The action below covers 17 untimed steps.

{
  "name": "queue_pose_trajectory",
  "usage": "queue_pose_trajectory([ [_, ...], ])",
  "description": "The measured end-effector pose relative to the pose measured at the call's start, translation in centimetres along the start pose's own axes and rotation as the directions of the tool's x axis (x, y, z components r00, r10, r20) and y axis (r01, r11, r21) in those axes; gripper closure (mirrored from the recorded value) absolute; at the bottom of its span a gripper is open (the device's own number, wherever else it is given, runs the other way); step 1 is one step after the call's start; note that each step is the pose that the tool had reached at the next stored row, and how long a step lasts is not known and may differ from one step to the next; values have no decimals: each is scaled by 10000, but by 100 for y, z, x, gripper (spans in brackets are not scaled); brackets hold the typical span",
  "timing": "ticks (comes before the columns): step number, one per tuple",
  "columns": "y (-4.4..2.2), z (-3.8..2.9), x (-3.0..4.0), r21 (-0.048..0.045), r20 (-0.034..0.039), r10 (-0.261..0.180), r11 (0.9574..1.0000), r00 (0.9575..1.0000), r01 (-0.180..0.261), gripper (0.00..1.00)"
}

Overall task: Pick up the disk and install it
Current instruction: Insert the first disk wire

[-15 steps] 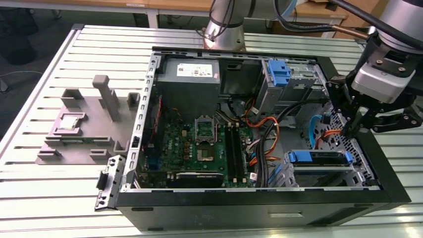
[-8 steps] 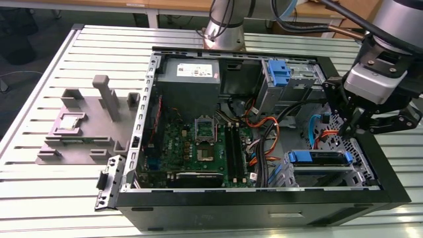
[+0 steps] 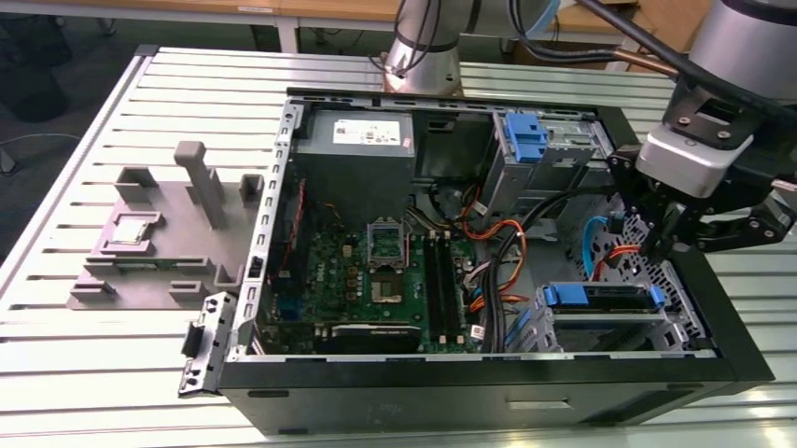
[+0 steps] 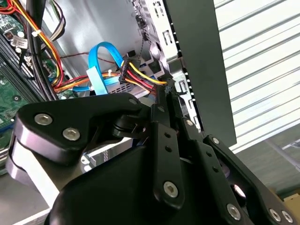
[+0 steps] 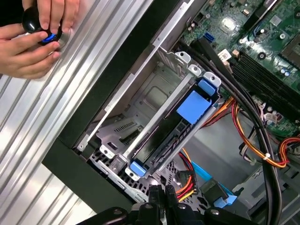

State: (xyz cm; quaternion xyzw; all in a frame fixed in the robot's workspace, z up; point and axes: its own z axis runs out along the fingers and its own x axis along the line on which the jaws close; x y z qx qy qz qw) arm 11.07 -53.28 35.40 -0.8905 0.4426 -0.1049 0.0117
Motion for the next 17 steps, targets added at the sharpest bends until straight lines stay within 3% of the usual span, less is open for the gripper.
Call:
queue_pose_trajectory([
  [1, 7, -2, -3, 36, -10, 6, 10000, 10000, -6, 83],
  [17, 28, 1, 17, 43, -10, 6, 10000, 10000, -6, 83],
])
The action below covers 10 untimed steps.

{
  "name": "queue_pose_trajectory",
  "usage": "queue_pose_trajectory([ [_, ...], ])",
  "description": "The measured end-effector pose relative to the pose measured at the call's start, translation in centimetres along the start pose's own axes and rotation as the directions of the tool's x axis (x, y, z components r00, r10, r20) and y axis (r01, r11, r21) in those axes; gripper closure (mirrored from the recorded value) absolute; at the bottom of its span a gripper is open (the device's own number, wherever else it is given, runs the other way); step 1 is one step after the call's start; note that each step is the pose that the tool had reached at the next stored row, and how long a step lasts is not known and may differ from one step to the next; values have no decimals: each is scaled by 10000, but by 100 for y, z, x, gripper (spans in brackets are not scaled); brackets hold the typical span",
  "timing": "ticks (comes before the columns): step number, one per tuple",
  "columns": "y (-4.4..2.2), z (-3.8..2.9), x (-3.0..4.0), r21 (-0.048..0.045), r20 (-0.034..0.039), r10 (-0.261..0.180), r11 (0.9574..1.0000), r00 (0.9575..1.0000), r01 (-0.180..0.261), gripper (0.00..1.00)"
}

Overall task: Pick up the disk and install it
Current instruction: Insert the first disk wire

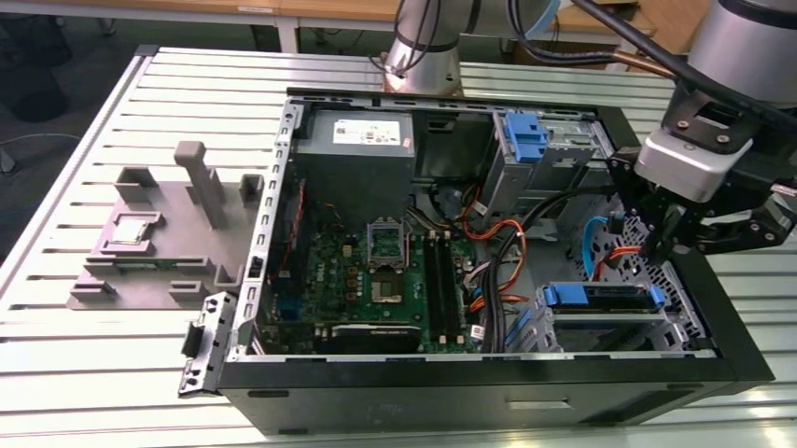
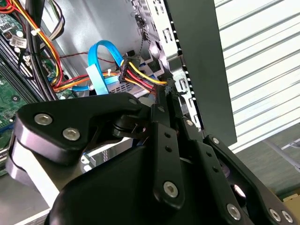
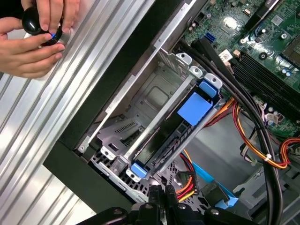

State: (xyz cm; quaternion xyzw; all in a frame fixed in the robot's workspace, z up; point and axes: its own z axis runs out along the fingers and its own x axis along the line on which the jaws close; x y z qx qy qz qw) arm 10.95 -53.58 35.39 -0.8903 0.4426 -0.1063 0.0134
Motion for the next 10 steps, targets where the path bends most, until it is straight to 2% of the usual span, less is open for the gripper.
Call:
queue_pose_trajectory([
  [3, 25, 5, 26, 31, -14, 8, 10000, 10000, -8, 83],
  [7, 27, 16, 26, 121, -127, 190, 9997, 9997, -188, 83],
  [10, 34, 20, 21, 111, -165, 386, 9992, 9991, -385, 83],
])
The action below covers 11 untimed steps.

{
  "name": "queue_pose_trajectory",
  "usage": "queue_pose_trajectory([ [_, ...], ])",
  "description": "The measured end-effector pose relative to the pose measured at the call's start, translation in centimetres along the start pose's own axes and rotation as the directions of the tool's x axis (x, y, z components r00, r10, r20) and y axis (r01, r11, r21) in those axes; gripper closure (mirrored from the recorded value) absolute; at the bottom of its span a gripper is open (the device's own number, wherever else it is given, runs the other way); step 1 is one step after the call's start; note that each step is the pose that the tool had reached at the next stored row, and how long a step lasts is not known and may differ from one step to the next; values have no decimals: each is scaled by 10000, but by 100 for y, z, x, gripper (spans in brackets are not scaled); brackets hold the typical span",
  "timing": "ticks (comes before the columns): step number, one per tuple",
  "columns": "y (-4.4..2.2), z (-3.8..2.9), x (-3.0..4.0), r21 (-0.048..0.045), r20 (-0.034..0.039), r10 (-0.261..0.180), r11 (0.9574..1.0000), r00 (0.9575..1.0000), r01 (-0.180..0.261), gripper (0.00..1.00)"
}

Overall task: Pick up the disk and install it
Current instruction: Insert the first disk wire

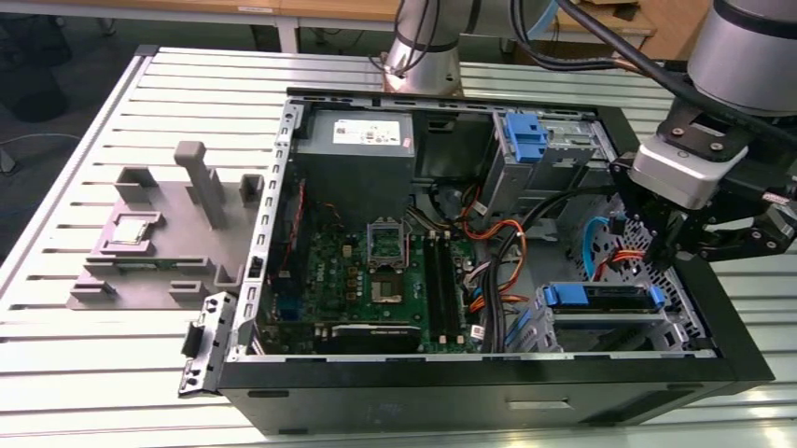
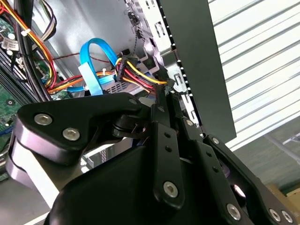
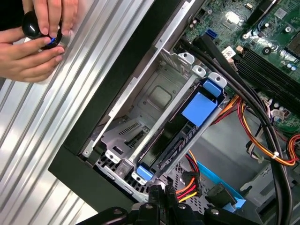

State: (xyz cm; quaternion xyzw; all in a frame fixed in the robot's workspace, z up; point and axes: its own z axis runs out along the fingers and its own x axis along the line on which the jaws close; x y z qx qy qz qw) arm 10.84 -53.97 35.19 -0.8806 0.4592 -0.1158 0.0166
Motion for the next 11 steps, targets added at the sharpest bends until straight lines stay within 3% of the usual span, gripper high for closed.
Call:
queue_pose_trajectory([
  [11, 0, -1, -1, 0, 3, 5, 10000, 10000, -5, 82],
])
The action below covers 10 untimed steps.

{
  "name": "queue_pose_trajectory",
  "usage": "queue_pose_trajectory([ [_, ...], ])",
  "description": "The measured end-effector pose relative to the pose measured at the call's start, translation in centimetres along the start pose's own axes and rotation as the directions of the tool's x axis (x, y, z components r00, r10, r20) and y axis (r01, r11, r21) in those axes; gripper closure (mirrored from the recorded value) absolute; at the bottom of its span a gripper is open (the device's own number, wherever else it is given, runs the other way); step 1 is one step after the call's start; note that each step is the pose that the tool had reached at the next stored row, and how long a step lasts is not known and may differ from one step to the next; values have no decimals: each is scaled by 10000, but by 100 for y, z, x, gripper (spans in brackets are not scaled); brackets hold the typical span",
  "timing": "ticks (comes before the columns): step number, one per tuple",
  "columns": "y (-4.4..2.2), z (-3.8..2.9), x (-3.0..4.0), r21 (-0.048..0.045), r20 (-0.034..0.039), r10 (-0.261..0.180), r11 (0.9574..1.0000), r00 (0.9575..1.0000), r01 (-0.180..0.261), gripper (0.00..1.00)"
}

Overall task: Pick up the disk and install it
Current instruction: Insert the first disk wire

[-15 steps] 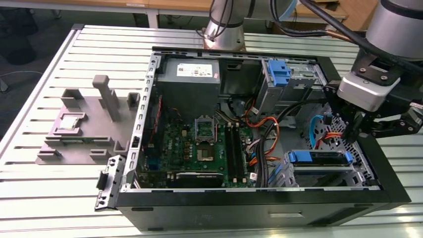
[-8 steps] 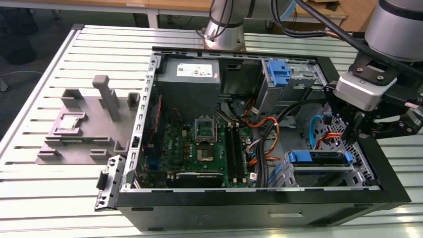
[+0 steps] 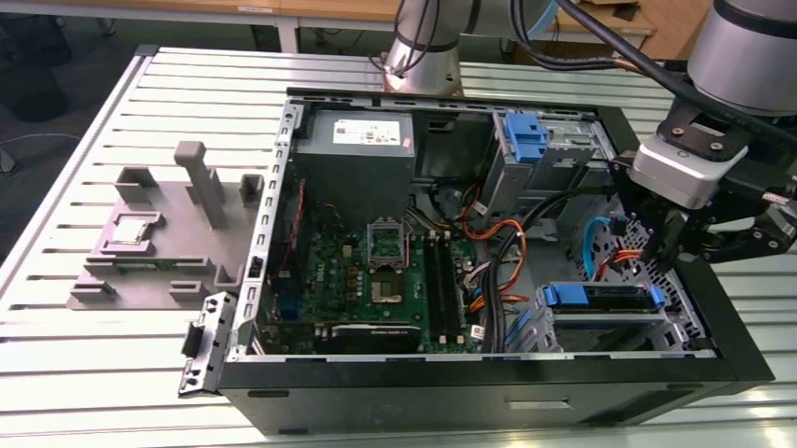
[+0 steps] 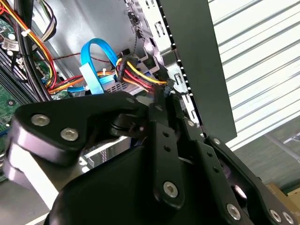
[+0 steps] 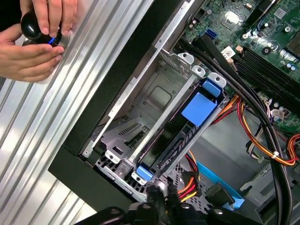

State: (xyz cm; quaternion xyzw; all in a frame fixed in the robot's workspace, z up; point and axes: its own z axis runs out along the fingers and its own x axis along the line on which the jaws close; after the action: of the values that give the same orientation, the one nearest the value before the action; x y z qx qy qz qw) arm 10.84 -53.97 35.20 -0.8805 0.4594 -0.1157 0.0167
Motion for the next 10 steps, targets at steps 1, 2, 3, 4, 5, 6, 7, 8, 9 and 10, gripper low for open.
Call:
queue_pose_trajectory([
  [1, 0, 0, 0, 0, 0, 0, 10000, 10000, 0, 76],
  [2, 0, 0, 0, 0, 1, 0, 10000, 10000, 0, 76],
  [3, 0, 0, 0, 1, 1, 0, 10000, 10000, 0, 76],
  [4, 0, 0, 0, 1, 1, 0, 10000, 10000, 0, 69],
  [5, 0, 0, 0, 1, 2, 1, 10000, 10000, -1, 69],
  [6, 0, 0, 0, 1, 2, 0, 10000, 10000, 0, 69],
  [7, 0, 0, 0, 2, 2, 1, 10000, 10000, -1, 69],
  [8, 0, 0, 0, 2, 3, 1, 10000, 10000, -1, 69],
  [9, 0, -1, 1, 2, 3, 1, 10000, 10000, -1, 69],
  [10, 0, -5, 2, 1, 2, 5, 10000, 10000, -5, 69],
])
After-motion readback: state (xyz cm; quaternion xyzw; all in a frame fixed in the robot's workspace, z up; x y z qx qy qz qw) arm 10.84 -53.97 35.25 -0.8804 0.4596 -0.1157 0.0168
